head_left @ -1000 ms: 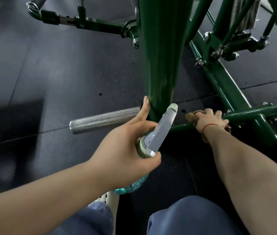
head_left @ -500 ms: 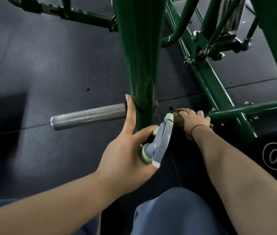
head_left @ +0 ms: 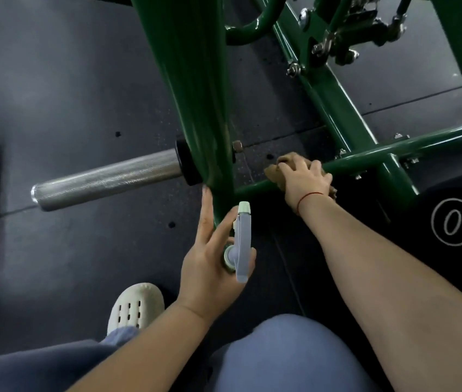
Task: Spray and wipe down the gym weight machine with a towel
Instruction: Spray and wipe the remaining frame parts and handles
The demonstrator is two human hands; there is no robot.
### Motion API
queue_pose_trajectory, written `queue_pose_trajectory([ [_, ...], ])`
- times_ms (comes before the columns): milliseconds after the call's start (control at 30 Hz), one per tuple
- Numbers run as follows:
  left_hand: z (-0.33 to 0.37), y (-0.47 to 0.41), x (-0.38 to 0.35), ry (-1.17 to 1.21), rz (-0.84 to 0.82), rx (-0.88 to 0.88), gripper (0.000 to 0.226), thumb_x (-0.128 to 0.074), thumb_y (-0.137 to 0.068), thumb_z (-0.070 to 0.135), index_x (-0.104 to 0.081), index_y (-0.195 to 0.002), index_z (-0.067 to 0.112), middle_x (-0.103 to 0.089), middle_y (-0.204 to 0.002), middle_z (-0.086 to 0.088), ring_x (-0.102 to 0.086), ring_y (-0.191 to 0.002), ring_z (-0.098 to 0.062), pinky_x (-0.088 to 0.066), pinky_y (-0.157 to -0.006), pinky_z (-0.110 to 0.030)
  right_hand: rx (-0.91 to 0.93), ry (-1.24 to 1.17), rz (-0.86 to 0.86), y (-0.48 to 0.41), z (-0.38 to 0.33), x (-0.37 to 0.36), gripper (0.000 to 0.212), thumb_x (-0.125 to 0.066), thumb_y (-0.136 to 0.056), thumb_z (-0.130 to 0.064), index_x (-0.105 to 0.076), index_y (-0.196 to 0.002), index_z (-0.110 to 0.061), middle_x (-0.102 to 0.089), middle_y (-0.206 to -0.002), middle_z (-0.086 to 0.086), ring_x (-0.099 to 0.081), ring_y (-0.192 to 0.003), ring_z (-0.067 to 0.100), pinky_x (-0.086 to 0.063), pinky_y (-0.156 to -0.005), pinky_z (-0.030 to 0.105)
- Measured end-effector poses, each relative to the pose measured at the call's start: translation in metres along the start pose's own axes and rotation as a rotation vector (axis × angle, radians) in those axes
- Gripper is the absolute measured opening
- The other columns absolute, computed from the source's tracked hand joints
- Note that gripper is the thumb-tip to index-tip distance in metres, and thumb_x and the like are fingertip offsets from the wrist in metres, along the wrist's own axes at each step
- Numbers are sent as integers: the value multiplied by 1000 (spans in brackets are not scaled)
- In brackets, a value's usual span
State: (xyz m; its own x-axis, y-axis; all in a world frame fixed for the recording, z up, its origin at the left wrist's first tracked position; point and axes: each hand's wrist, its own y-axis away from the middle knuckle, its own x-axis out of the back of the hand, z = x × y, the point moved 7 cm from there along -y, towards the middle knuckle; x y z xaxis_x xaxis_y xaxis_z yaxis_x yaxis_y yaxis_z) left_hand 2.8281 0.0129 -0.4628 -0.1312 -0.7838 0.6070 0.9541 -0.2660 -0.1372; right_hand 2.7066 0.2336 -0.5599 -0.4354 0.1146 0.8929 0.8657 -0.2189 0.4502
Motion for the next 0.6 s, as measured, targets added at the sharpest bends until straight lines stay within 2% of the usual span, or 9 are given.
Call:
queue_pose_trajectory([
  [67, -12, 5, -15, 22, -40, 34, 58, -64, -86, 41, -57, -139, 20, -7, -171, -1, -39, -129, 23, -43, -86, -2, 104, -20, 32, 9, -25, -5, 77, -67, -87, -16, -30, -150, -40, -15, -162, 6, -19, -141, 44, -30, -109, 62],
  [133, -26, 9, -29, 46, -81, 82, 59, -61, -86, 47, -56, -140, 24, -4, -171, 9, -51, -132, 3, -40, -87, -1, 218, -41, 81, 15, -48, -7, 75, -68, -87, -16, -32, -149, -37, -24, -159, 3, -25, -139, 41, -31, -109, 58],
  [167, -33, 10, -34, 49, -95, 110, 58, -62, -86, 48, -55, -140, 27, -3, -170, 12, -51, -133, 1, -38, -88, 0, 258, -58, 98, 15, -55, -6, 73, -67, -87, -14, -33, -149, -34, -30, -157, 3, -28, -138, 39, -31, -109, 56],
  [267, -48, 10, -45, 47, -94, 183, 54, -72, -89, 34, -51, -139, 32, -8, -167, 15, -15, -135, 30, -25, -92, 9, 298, -97, 111, 9, -49, 0, 69, -65, -87, -13, -33, -147, -26, -44, -149, 3, -37, -132, 34, -34, -107, 53],
  [300, -54, 9, -45, 57, -73, 224, 57, -74, -89, 29, -48, -139, 35, -17, -164, 16, -16, -132, 31, -25, -94, 7, 304, -86, 116, 5, -42, 2, 66, -65, -87, -15, -36, -145, -27, -47, -147, 3, -38, -130, 34, -36, -105, 53],
  [333, -61, 8, -45, 72, -51, 276, 58, -75, -89, 28, -47, -138, 37, -30, -157, 16, -28, -129, 27, -31, -96, 2, 294, -74, 117, 1, -33, 3, 62, -65, -87, -16, -40, -141, -30, -48, -144, 2, -39, -129, 34, -36, -103, 53],
  [433, -78, 9, -48, 130, -74, 406, 53, -74, -89, 33, -54, -138, 29, -64, -122, 3, -61, -110, -8, -45, -90, -20, 117, -87, 103, -21, 4, 12, 53, -66, -86, -20, -49, -132, -37, -49, -140, 0, -38, -129, 35, -35, -100, 55],
  [533, -86, 7, -54, 171, -143, 461, 54, -72, -91, 35, -52, -141, 29, -70, -101, 6, -65, -101, -7, -45, -90, -18, -114, -125, 105, -33, 52, 19, 53, -65, -87, -18, -49, -133, -40, -40, -147, 1, -32, -134, 38, -32, -101, 63],
  [600, -86, 3, -59, 188, -185, 457, 56, -71, -92, 35, -50, -143, 27, -70, -100, 4, -66, -100, -11, -46, -94, -24, -235, -143, 92, -34, 79, 19, 60, -64, -88, -9, -45, -137, -37, -30, -153, 3, -28, -135, 41, -33, -101, 67],
])
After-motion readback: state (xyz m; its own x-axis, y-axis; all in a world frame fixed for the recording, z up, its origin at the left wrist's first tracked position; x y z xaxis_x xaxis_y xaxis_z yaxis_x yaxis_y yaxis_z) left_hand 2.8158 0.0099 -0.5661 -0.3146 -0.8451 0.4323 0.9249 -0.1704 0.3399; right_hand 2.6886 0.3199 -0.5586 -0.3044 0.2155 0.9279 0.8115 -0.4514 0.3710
